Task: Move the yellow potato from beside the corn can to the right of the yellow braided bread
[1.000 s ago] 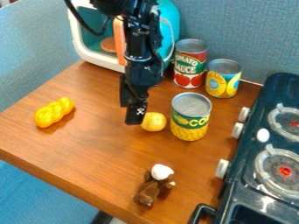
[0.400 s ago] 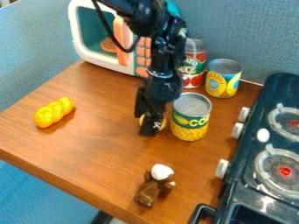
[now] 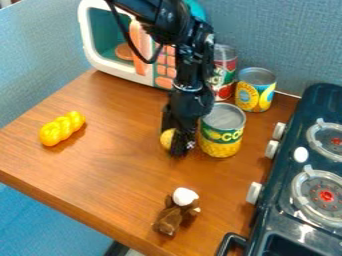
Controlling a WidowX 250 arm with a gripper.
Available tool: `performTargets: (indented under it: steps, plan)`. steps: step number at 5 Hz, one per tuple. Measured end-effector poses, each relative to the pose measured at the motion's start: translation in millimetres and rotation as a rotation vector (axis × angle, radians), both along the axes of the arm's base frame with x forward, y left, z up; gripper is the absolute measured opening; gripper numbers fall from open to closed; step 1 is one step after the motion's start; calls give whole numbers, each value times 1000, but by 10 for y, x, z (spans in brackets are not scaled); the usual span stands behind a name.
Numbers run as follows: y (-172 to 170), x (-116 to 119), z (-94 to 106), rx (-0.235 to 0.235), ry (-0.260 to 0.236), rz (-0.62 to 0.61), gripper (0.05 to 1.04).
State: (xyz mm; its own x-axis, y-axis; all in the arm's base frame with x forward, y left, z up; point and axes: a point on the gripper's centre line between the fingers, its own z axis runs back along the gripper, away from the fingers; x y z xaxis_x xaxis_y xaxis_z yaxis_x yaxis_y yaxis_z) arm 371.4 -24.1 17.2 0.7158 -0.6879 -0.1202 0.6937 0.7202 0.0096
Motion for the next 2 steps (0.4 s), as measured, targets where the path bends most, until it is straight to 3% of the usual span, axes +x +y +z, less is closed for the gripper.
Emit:
performTargets:
  steps: [2]
  plan:
    - [81,-64,12,16,18,36,738]
